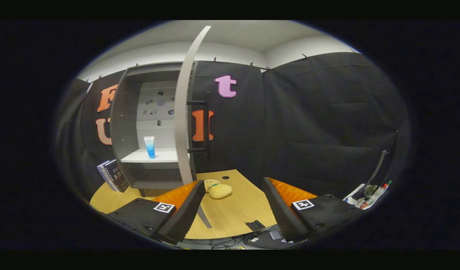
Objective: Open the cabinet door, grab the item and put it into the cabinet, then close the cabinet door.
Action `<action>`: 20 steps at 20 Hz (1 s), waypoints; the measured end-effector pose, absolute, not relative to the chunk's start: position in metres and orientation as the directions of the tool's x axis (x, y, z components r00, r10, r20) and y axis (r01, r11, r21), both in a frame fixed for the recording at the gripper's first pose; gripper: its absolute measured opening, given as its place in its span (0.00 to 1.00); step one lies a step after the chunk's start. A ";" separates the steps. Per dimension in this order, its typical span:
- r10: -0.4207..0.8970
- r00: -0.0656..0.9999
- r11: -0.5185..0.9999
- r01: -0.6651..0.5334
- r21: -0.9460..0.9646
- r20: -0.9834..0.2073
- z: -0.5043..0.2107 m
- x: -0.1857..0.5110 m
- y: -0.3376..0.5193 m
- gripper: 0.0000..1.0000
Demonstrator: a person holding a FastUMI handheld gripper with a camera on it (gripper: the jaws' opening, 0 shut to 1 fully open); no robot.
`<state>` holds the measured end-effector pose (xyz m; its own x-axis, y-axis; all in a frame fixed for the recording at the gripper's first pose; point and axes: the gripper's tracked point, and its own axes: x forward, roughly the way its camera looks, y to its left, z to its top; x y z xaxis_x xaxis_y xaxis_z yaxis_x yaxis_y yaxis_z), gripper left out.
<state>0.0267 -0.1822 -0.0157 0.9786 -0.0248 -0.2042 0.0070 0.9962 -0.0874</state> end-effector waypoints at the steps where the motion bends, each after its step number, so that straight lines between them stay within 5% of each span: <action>1: -0.028 0.978 0.997 0.012 -0.081 -0.207 -0.020 0.035 -0.189 0.98; 20: 0.196 0.942 0.979 -0.205 -0.002 -0.273 -0.083 0.104 -0.175 0.97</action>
<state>0.1036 -0.1753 -0.0831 0.9419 0.1964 -0.2725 -0.2048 0.9788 -0.0023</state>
